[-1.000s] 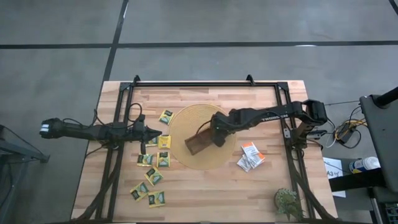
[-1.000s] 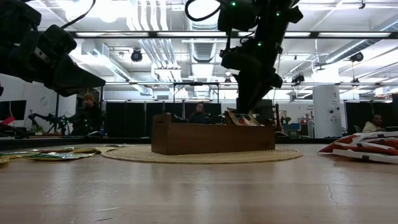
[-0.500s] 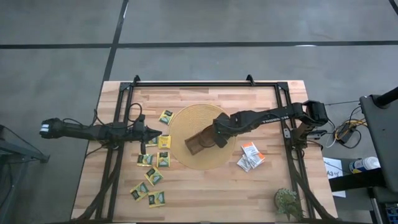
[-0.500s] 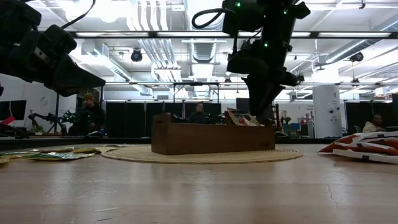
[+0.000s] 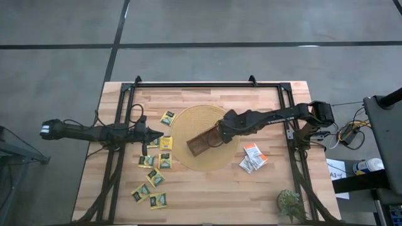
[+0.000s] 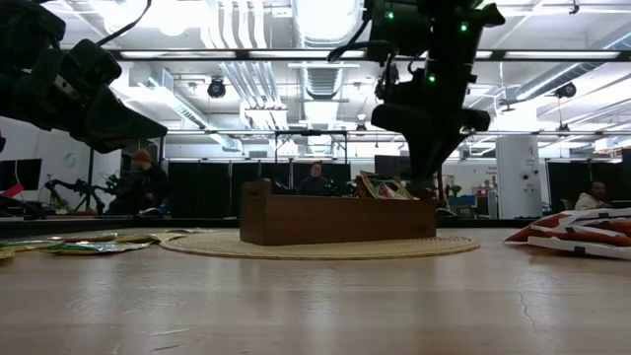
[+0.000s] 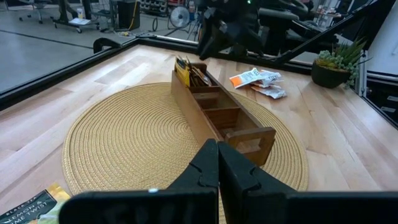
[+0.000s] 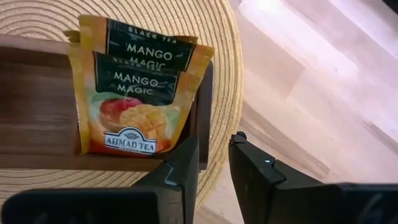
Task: Pick & Place Tea
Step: Adjust the wooden organizer on the tablemat
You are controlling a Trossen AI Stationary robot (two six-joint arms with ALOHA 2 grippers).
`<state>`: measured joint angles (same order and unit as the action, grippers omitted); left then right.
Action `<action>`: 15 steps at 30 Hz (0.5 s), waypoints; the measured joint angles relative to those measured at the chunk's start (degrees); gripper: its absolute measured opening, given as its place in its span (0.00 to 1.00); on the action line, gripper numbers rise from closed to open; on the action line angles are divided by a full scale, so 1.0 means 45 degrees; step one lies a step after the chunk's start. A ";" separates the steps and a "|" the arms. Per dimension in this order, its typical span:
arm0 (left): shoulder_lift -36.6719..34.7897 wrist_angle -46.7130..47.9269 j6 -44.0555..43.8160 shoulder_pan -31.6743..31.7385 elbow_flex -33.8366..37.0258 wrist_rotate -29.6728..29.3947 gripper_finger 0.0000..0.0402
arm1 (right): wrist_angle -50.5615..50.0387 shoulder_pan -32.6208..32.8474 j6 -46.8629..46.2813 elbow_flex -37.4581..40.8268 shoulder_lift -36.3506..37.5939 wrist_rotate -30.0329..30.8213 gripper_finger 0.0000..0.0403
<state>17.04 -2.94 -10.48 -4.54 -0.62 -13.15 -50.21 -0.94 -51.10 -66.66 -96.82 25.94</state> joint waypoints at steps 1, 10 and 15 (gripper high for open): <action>0.0000 0.0000 -0.0003 0.0000 -0.0002 0.0000 0.00 | 0.0010 -0.0031 -0.0002 0.0059 0.0000 -0.0002 0.21; 0.0000 0.0000 -0.0002 0.0002 0.0000 0.0000 0.00 | 0.0633 -0.0212 0.0053 0.0433 0.0000 -0.0092 0.21; 0.0000 0.0002 0.0000 0.0003 0.0000 0.0000 0.00 | 0.0864 -0.0234 0.0019 0.0480 0.0000 -0.0104 0.21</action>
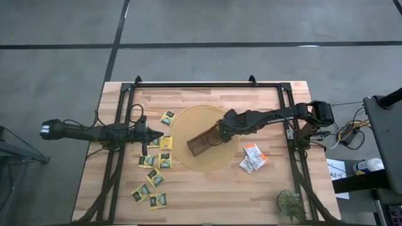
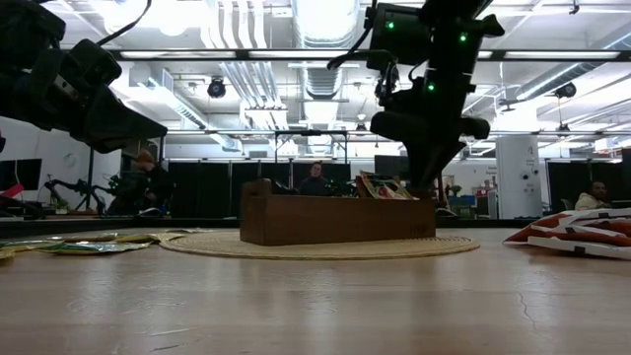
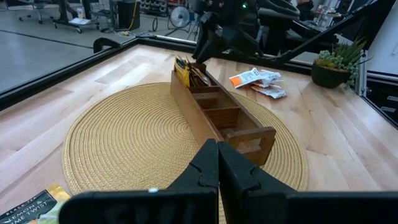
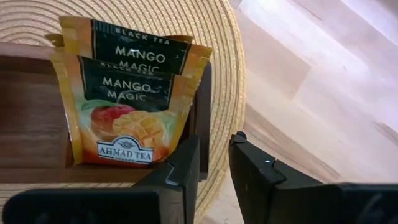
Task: Pick & Place Tea
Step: Adjust the wooden organizer on the tablemat
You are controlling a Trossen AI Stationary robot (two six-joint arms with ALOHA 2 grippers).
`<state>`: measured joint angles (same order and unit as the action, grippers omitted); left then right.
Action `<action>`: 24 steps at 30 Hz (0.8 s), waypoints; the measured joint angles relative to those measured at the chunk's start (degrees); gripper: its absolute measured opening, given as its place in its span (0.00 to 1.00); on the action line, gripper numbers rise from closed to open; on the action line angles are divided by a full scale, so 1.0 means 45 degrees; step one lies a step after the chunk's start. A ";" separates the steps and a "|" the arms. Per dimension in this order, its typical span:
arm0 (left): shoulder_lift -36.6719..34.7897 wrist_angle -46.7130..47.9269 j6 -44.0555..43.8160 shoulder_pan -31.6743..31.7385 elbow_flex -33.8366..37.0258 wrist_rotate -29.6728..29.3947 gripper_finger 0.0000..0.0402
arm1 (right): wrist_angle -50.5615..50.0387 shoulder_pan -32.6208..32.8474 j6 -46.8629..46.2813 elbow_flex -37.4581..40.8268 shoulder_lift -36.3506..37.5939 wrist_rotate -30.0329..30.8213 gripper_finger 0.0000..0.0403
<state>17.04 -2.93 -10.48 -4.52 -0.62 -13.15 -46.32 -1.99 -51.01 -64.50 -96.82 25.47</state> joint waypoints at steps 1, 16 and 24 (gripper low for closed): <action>0.0000 -0.0002 0.0000 -0.0002 0.0000 0.0000 0.00 | 0.0111 -0.0004 0.0002 0.0038 0.0000 -0.0009 0.21; 0.0000 -0.0001 -0.0002 0.0000 -0.0004 0.0000 0.00 | 0.0763 -0.0404 0.0087 0.0624 -0.0010 -0.0772 0.21; 0.0000 -0.0001 0.0000 0.0002 0.0000 0.0000 0.00 | 0.0768 -0.0405 0.0023 0.0614 -0.0010 -0.0772 0.21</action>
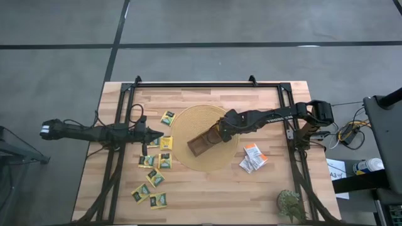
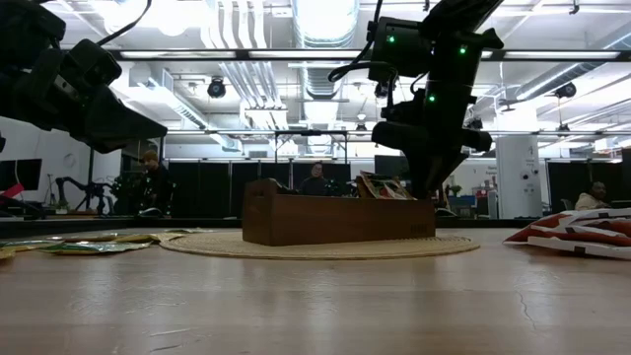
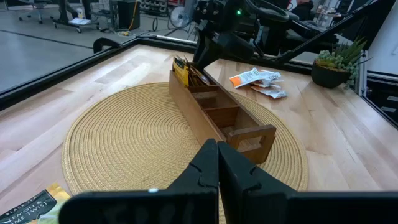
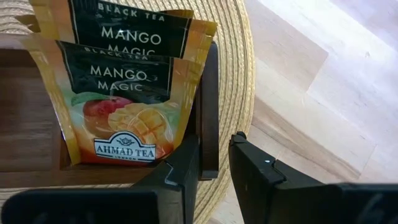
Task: Pick & Place Tea
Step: Adjust the wooden organizer on the tablemat
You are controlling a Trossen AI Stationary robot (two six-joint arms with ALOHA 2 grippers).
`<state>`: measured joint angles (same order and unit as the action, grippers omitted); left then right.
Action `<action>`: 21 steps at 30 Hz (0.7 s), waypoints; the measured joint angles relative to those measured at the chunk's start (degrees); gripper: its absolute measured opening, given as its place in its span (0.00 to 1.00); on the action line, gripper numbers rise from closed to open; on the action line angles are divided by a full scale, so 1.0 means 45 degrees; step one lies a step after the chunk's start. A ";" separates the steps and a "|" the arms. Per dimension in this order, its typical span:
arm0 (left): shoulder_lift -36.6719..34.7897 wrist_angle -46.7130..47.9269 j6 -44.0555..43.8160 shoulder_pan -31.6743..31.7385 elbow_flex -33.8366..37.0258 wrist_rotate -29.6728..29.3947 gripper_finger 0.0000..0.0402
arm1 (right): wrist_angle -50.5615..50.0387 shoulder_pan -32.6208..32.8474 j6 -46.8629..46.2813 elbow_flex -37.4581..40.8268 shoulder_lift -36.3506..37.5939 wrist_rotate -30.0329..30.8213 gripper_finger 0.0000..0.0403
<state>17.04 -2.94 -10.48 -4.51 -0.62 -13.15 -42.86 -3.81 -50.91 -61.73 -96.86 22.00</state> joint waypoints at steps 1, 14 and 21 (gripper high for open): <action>0.0000 0.0000 0.0000 -0.0005 0.0000 0.0000 0.00 | 0.0001 0.0000 -0.0070 0.0000 0.0000 -0.0001 0.21; 0.0000 0.0000 -0.0005 0.0000 0.0000 0.0000 0.00 | -0.0007 -0.0131 -0.0260 -0.0143 -0.0005 -0.0719 0.05; 0.0000 0.0000 0.0000 0.0000 -0.0004 0.0000 0.00 | -0.0097 -0.0136 -0.1967 -0.0240 -0.0005 -0.1140 0.07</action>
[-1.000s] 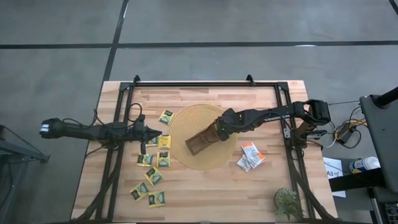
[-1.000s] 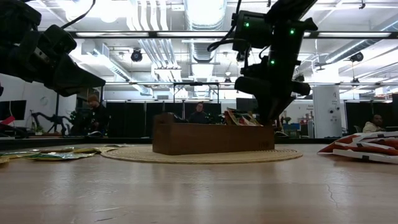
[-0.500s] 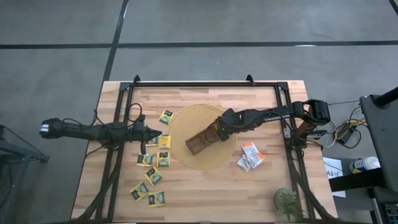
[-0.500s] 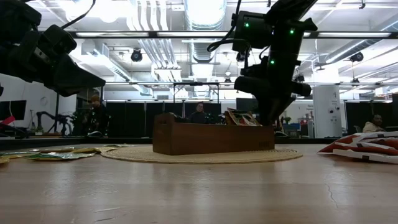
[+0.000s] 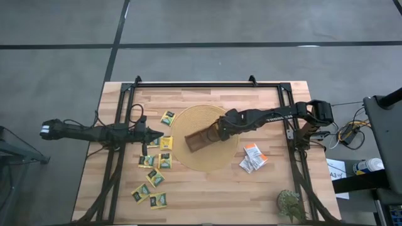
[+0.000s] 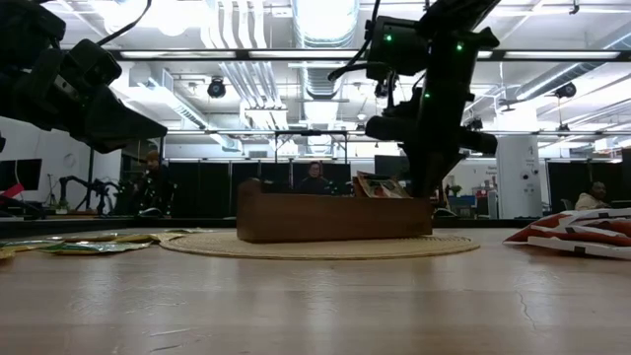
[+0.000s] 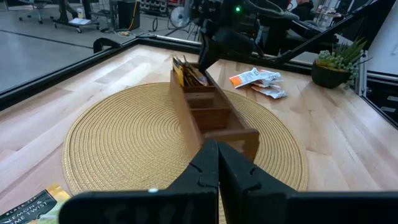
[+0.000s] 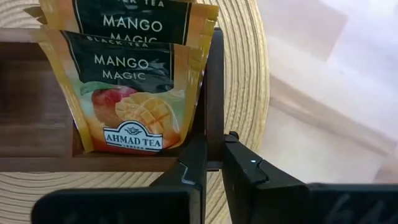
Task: Pick & Place Tea
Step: Adjust the wooden organizer on the tablemat
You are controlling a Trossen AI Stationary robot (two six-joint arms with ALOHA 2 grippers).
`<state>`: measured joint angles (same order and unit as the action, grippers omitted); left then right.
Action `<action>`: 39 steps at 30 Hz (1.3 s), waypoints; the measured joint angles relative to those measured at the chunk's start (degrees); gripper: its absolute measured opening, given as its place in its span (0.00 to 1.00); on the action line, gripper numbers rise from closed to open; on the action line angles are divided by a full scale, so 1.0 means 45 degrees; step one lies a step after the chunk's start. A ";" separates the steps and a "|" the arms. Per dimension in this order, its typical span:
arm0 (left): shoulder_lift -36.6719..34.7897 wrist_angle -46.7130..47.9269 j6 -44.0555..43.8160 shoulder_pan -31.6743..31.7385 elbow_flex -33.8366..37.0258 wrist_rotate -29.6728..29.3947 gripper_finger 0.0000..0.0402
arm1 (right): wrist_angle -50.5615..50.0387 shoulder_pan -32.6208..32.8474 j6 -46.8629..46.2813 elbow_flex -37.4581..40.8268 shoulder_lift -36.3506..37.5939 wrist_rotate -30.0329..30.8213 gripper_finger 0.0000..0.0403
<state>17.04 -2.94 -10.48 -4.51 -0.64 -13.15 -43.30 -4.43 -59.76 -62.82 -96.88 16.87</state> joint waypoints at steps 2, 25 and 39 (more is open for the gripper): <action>0.0000 0.0000 -0.0001 -0.0004 0.0005 0.0000 0.00 | -0.0006 0.0005 -0.0414 -0.0041 0.0000 -0.0104 0.07; -0.0005 0.0003 -0.0003 -0.0002 0.0005 0.0000 0.00 | -0.1669 0.1856 -0.6272 0.0065 0.0034 -0.0091 0.07; -0.0003 0.0002 0.0000 -0.0003 0.0003 0.0000 0.00 | -0.1674 0.2040 -0.6836 0.0080 0.0015 0.0209 0.07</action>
<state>17.03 -2.93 -10.48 -4.53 -0.63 -13.15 -50.83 4.75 -90.52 -62.46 -96.82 17.81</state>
